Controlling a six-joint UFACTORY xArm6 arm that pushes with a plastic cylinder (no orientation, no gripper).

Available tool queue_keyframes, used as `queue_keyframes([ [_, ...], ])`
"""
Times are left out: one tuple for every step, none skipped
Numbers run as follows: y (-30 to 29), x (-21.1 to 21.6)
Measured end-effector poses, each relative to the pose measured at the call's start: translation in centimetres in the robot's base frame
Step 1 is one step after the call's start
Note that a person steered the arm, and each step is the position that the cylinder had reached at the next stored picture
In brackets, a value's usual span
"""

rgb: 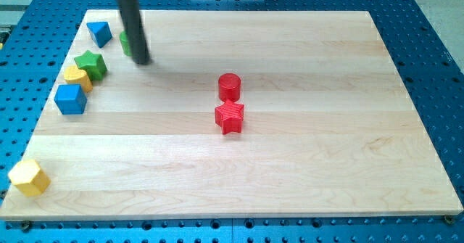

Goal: Move the green circle above the red circle

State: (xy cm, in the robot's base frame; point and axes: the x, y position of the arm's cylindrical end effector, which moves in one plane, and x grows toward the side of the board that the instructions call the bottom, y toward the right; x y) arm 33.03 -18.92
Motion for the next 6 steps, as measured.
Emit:
queue_keyframes([
  [-2.2,-3.2],
  [1.7,-5.6],
  [5.3,-9.9],
  [4.8,-12.0],
  [15.7,-7.4],
  [16.7,-7.3],
])
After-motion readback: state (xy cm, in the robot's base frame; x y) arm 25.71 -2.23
